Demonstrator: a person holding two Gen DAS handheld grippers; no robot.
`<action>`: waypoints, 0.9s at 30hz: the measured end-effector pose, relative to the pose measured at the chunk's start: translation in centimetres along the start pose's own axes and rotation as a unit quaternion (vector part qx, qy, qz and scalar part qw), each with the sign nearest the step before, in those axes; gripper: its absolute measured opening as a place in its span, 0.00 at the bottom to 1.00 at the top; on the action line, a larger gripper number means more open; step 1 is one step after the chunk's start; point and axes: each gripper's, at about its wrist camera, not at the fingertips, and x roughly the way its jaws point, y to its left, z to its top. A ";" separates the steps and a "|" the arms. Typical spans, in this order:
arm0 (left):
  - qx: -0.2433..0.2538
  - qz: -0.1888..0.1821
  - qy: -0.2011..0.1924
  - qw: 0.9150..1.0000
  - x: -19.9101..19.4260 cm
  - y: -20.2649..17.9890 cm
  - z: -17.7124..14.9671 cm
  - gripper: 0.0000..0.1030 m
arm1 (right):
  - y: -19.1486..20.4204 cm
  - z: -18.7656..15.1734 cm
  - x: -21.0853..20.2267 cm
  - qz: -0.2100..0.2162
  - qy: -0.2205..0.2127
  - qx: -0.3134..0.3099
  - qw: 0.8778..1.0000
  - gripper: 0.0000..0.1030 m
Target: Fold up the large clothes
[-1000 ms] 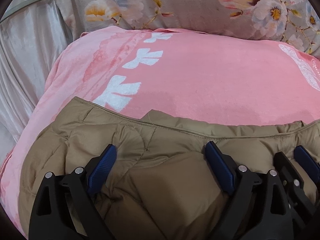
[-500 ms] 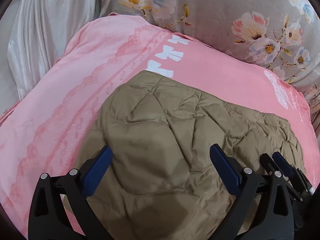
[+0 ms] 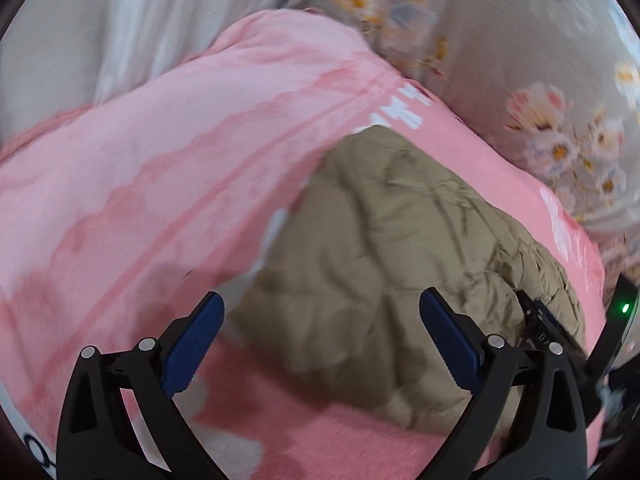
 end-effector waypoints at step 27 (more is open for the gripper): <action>0.070 -0.103 -0.013 0.992 -2.7 -7.5 2.8 0.15 | -4.0 -3.6 -6.0 0.096 0.028 0.050 0.994 0.02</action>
